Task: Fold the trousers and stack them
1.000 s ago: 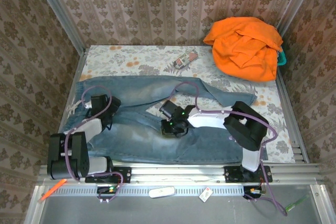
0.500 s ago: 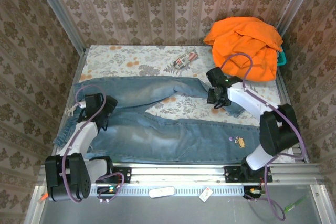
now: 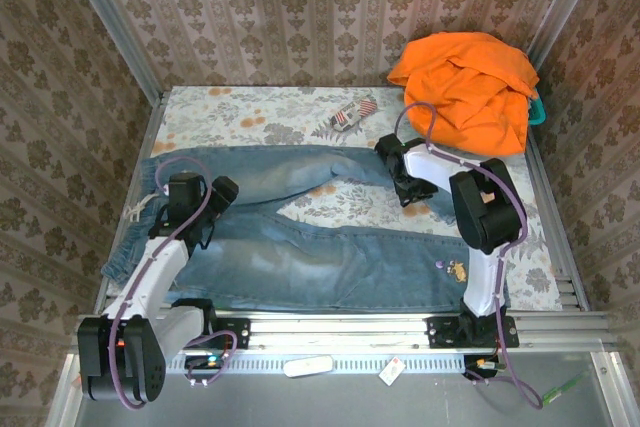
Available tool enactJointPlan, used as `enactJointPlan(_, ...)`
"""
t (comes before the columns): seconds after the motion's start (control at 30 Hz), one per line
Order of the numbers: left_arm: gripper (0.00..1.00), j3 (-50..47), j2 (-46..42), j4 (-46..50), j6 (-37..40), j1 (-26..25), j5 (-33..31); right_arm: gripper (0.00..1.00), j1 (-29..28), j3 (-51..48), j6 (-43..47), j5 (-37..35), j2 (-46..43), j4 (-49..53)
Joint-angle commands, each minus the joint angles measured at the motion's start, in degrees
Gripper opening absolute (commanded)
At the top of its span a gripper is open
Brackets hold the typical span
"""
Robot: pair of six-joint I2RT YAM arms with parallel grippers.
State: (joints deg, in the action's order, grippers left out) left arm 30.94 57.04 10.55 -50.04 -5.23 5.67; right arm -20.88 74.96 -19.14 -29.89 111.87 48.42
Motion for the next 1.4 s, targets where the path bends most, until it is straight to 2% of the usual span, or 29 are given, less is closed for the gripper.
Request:
enactJointPlan(0.0, 0.82, 0.2, -0.7, 0.6, 1.9, -0.3, 1.2, 0.0, 0.2, 1.0, 1.6, -7.0, -1.9, 1.8)
enactJointPlan(0.23, 0.82, 1.3, -1.4, 1.0, 2.6, -0.3, 1.5, 0.0, -1.9, -1.8, 0.2, -5.5, -12.8, 2.1)
enactJointPlan(0.5, 0.81, 3.0, -3.0, 1.9, 3.4, -0.3, 2.4, 0.0, -12.3, -5.1, -2.9, 2.0, -31.4, 10.0)
enactJointPlan(0.63, 0.82, 3.6, -4.9, 3.4, 3.9, -0.3, 2.7, 0.0, -17.5, -2.6, -4.8, 7.3, -40.7, 14.3)
enactJointPlan(0.8, 0.82, 4.1, -7.7, 5.0, 4.0, -0.4, 2.7, 0.0, -22.3, 1.8, -6.7, 18.3, -48.2, 14.5)
enactJointPlan(1.07, 0.82, 5.7, -10.5, 7.6, 4.7, -0.6, 3.3, 0.0, -21.7, 0.8, -10.1, 31.7, -56.2, 10.0)
enactJointPlan(1.37, 0.82, 4.3, -11.6, 7.4, 4.8, -0.7, 3.2, 0.0, -19.9, -16.6, -20.5, 36.9, -60.2, 4.1)
